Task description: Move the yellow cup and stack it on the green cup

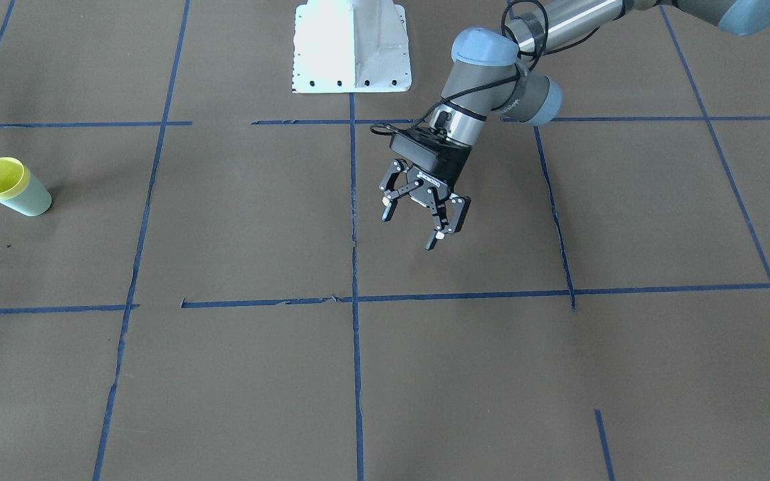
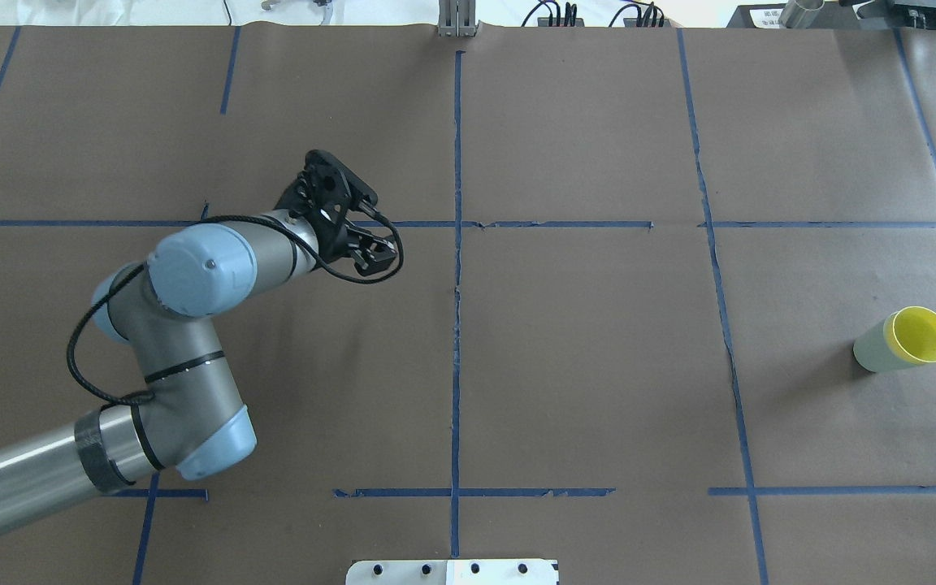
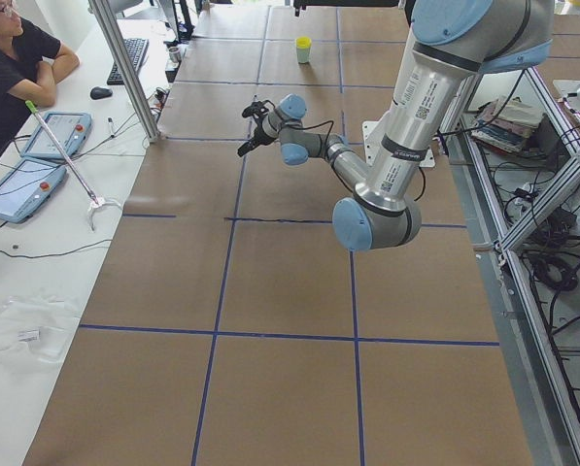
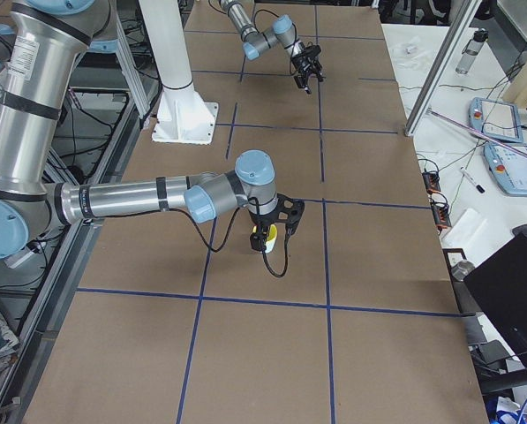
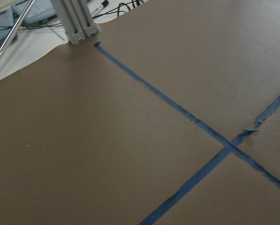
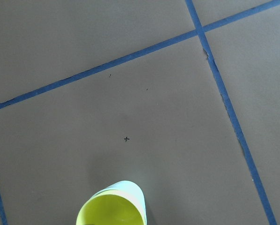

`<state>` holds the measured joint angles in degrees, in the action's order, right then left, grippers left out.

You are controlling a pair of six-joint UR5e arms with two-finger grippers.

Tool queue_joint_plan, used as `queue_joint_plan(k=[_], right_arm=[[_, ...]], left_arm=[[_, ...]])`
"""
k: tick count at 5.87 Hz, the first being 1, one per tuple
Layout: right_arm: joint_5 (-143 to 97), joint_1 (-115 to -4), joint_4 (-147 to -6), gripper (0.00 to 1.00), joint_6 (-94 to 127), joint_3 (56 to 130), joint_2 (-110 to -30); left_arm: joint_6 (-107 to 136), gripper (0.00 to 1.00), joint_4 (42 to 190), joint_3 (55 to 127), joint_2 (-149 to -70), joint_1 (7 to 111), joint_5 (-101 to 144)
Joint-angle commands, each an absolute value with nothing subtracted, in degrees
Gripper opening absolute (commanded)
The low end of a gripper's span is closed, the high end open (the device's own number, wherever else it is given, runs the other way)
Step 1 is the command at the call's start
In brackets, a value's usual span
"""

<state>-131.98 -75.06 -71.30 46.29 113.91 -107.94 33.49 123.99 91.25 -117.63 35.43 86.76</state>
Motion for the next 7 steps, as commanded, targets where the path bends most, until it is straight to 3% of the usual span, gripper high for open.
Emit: queue_joint_plan(k=[1, 4, 7], right_arm=[[-132.53, -76.02, -71.37, 1.00, 42.20, 113.12, -107.84], [-134.03, -76.03, -71.37, 1.00, 37.46, 112.85, -107.84], [-134.12, -78.65, -74.50, 1.00, 29.49, 112.15, -107.84]], left_arm=[[35.07, 1.00, 111.59, 92.28, -114.46, 39.18, 87.80], [24.10, 1.00, 90.32, 98.68, -111.44, 55.12, 105.56], [-0.14, 1.00, 84.58, 97.47, -104.44, 77.62, 127.96]])
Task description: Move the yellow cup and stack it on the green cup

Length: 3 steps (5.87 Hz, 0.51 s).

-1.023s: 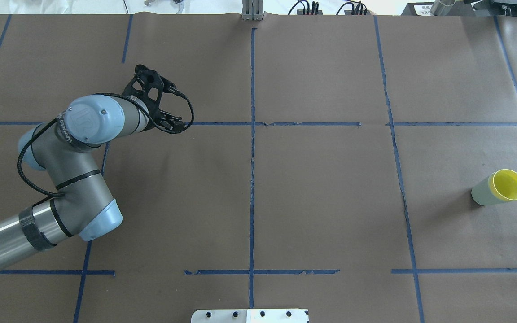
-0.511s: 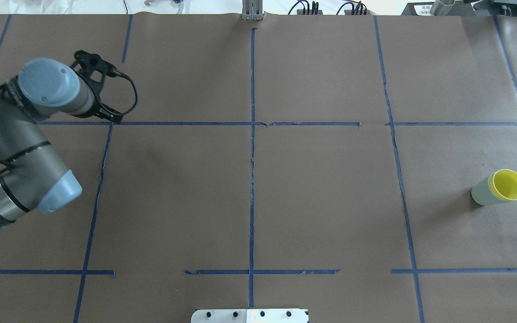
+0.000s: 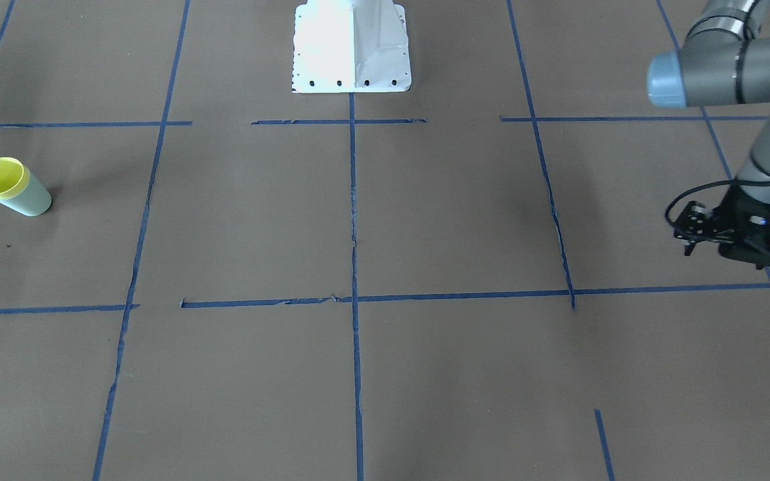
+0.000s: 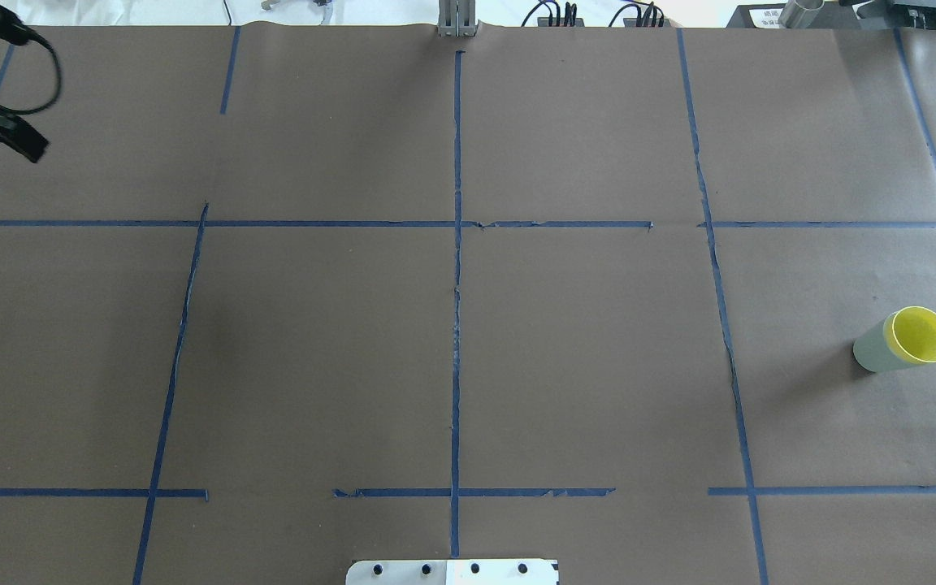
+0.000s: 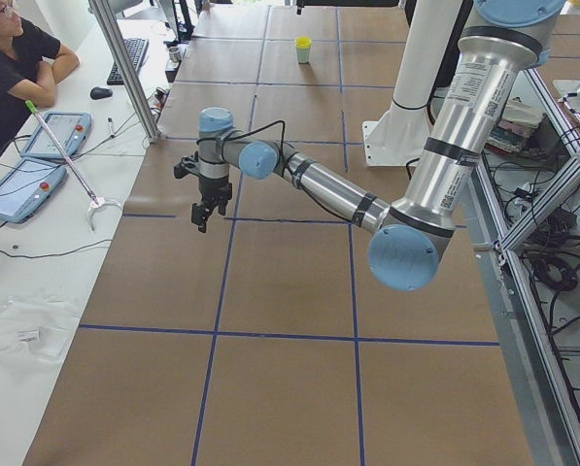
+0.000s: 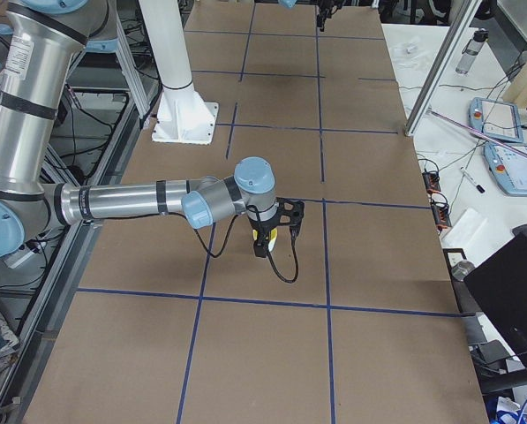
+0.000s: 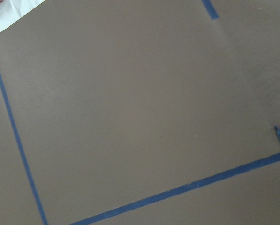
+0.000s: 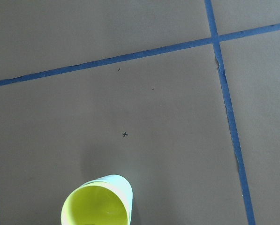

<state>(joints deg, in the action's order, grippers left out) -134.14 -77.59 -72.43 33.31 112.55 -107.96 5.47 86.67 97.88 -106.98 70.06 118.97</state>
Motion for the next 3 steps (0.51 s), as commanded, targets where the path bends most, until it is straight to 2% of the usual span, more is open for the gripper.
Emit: queue_joint_plan(k=[1, 3], right_arm=[[-134.03, -80.14, -78.71, 1.00, 23.79, 111.80, -106.62], [-134.03, -82.78, -83.66, 1.00, 16.02, 111.09, -105.91]], left_arm=[[-9.40, 1.00, 81.59, 96.95, -100.85, 83.09, 132.15], [-13.27, 1.00, 74.10, 97.12, -93.56, 88.23, 136.58]])
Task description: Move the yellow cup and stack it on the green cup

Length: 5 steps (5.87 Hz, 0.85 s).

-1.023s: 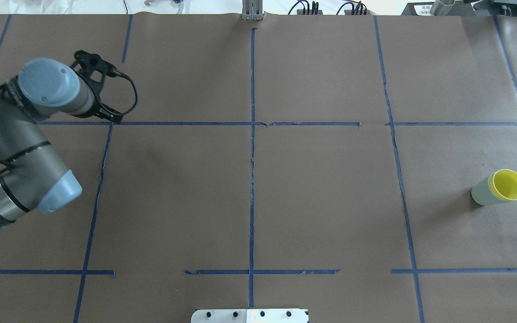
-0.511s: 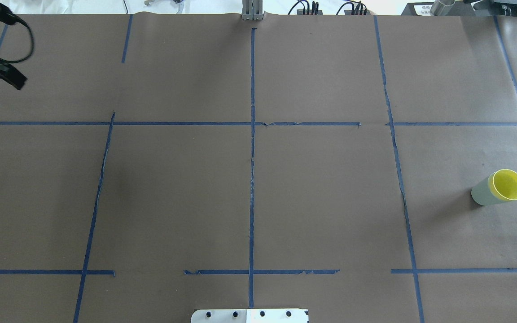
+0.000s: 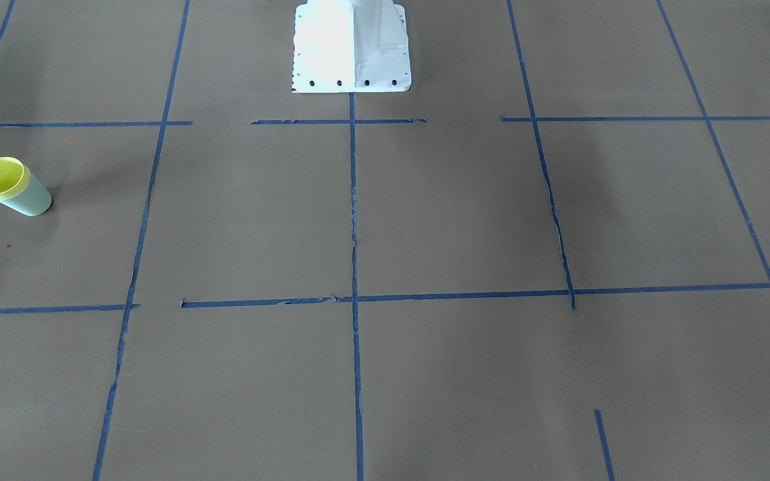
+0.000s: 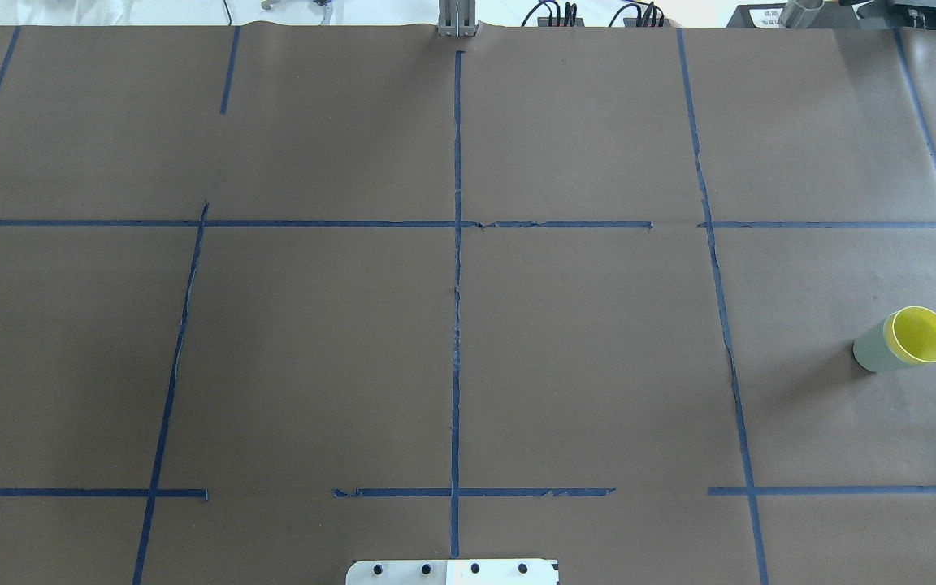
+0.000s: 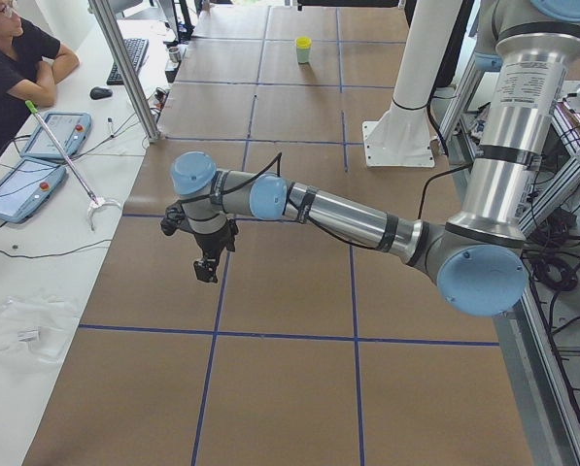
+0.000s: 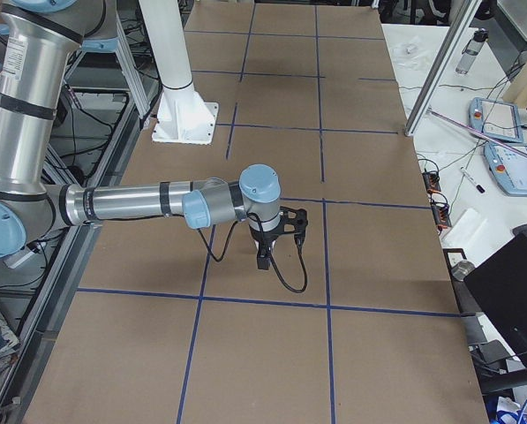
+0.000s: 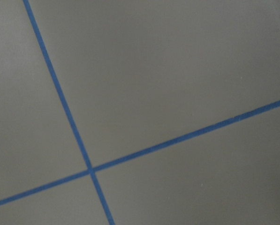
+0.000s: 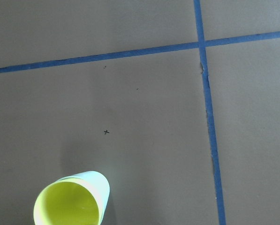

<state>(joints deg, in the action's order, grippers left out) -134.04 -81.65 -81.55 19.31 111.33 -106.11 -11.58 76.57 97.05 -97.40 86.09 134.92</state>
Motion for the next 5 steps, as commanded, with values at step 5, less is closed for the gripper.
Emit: queue_joint_plan(k=[5], right_arm=[[-132.81, -83.58, -87.45, 1.00, 10.47, 110.83, -104.06]], left_arm=[[-10.19, 1.00, 73.92, 104.37, -82.37, 94.48, 136.15]])
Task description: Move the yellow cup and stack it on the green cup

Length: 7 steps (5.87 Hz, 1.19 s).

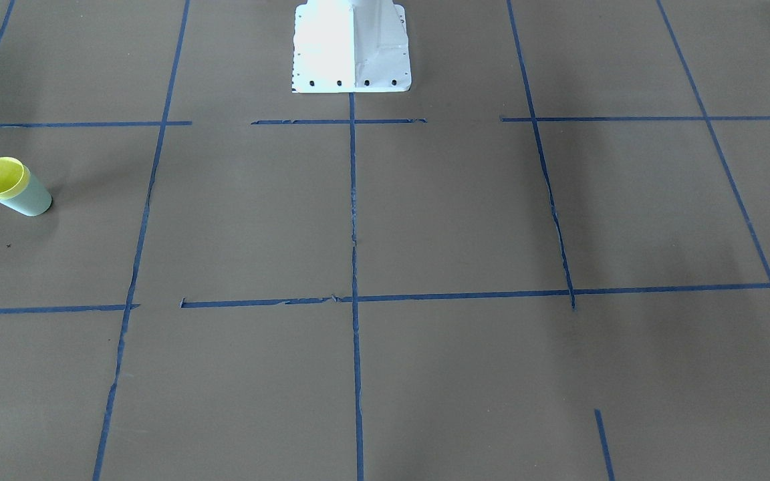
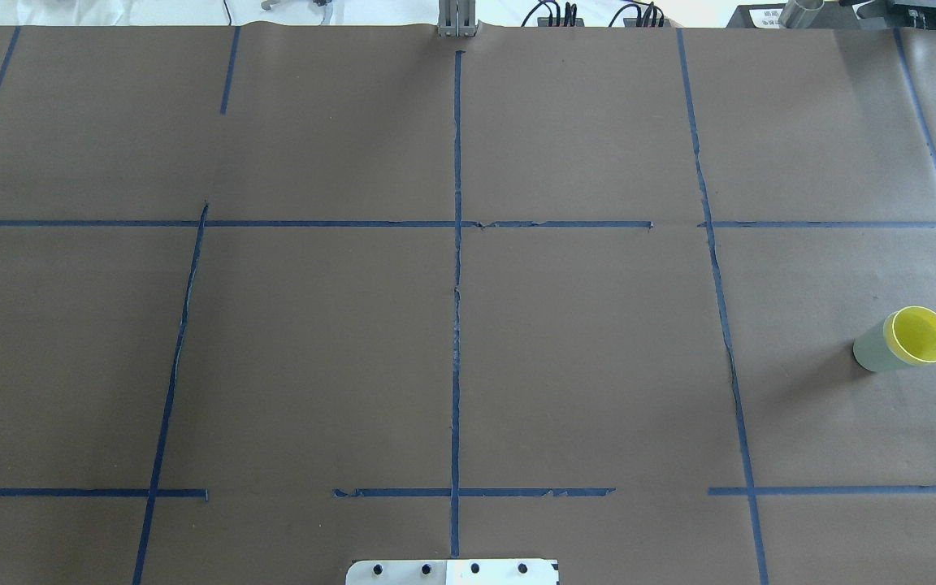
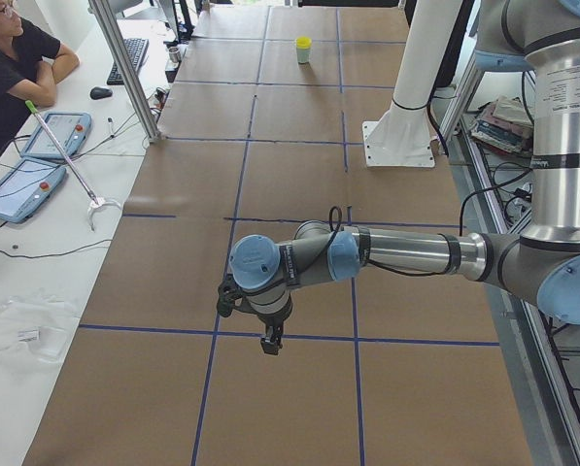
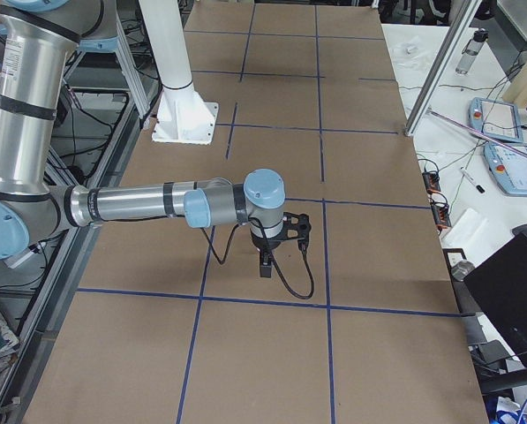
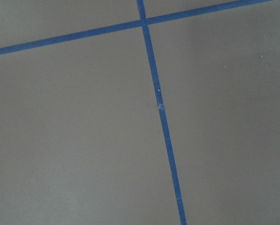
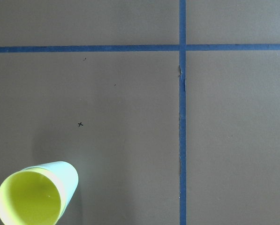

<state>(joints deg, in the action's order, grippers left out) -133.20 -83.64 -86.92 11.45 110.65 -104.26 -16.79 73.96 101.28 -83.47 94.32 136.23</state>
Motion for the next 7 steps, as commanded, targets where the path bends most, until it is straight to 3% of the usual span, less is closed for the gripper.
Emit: queue_joint_plan(k=[1, 7], right_arm=[[-132.72, -83.58, -87.36, 1.00, 7.07, 108.92, -103.63], [-132.80, -83.58, -87.19, 1.00, 6.76, 107.75, -101.95]], left_arm=[[-7.93, 1.00, 73.92, 106.33, -81.31, 94.48, 135.88], [-8.52, 1.00, 74.44, 106.70, -78.75, 92.46, 135.88]])
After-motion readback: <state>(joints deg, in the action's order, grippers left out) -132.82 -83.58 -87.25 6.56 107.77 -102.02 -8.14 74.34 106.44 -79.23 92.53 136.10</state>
